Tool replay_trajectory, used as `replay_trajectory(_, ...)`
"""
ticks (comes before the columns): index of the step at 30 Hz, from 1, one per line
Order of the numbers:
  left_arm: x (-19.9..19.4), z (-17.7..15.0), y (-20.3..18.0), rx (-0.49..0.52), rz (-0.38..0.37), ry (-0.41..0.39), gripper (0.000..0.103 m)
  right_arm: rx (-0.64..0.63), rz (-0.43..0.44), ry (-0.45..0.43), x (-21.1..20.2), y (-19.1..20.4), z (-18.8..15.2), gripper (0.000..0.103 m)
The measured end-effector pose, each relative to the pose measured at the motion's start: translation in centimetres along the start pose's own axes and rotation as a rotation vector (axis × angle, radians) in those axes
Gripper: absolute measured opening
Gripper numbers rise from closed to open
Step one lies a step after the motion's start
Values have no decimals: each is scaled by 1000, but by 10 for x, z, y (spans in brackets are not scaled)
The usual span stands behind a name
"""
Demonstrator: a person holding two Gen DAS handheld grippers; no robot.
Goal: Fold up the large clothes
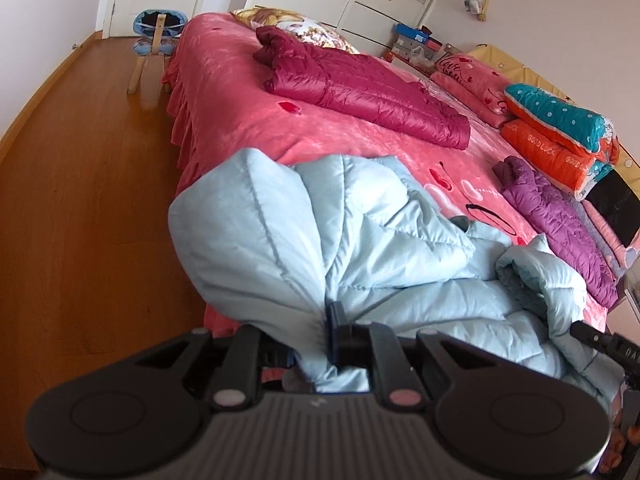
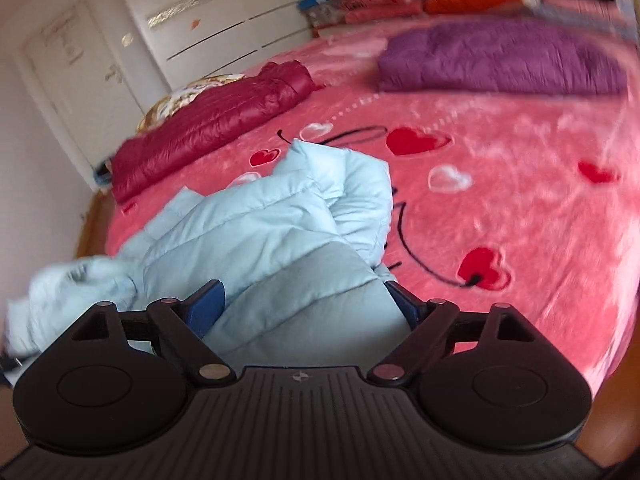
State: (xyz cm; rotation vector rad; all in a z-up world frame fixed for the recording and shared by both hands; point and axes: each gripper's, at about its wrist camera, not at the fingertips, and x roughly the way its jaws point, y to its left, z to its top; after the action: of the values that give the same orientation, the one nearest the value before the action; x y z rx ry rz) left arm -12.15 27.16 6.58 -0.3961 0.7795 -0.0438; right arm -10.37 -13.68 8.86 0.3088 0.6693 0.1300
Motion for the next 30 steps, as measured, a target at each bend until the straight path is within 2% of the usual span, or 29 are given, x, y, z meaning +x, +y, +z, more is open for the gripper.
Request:
replay_trajectory(2, 4, -1, 3, -10, 1, 10, 11, -80, -33, -13, 3, 11, -2, 89)
replay_trajectory(4, 3, -3, 4, -18, 0, -3, 10, -122, -55, -14, 5, 17, -3, 54)
replay_trajectory(7, -4, -2, 2, -22, -5, -36, 8, -131, -66, -22, 6, 16, -3, 36)
replay_trajectory(10, -10, 5, -2, -28, -20, -68, 7, -93, -83, -58, -1, 9, 5, 25)
replay_trajectory(13, -17, 17, -9, -22, -35, -105, 7, -70, -130, -129, -18, -1, 21, 22)
replay_trajectory(17, -20, 39, -25, 4, -54, -161, 7, -126, -247, -225, -35, -13, 44, 22)
replay_trajectory(25, 0, 96, -70, 92, -59, -267, 7, -154, -465, -342, -39, -63, 108, 21)
replay_trajectory(30, 27, 128, -101, 131, -47, -312, 7, -154, -578, -378, -29, -107, 143, 20)
